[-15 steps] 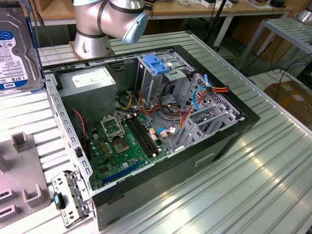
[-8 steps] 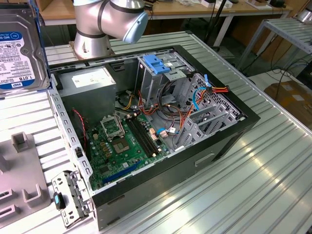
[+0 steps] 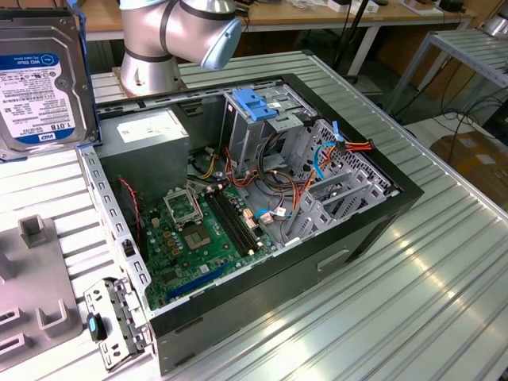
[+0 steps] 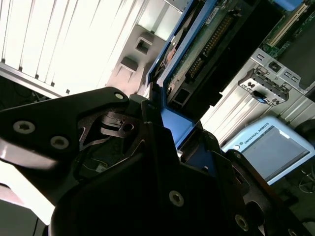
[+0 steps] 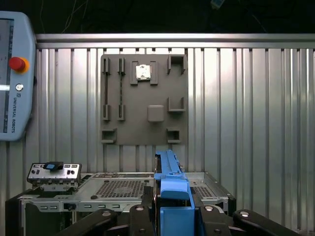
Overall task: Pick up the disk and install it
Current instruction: 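Pick up the disk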
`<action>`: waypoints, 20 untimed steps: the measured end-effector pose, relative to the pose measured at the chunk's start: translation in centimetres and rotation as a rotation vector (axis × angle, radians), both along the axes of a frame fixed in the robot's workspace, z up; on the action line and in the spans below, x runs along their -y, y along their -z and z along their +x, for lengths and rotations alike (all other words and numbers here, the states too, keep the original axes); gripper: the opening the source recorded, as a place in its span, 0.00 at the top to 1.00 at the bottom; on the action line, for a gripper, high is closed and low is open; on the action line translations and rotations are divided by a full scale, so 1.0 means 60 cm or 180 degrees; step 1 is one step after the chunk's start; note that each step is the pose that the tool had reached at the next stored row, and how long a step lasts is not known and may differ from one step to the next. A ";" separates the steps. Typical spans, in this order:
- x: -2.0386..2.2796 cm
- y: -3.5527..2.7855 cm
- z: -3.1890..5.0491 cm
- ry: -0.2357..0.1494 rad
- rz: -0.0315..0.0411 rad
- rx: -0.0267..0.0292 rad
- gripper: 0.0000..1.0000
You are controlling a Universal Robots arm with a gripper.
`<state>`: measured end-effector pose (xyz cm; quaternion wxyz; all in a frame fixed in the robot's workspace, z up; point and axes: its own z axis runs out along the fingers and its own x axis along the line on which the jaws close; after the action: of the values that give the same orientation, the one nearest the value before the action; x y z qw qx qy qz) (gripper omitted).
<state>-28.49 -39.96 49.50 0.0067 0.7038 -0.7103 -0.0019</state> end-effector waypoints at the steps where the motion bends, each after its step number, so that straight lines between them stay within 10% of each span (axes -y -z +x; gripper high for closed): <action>1: 0.0000 0.000 0.001 0.0000 0.0000 0.0000 0.63; 20: 0.0011 0.004 0.025 0.0000 0.0000 0.0001 0.63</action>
<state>-27.02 -40.02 49.28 0.0066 0.7038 -0.7103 -0.0019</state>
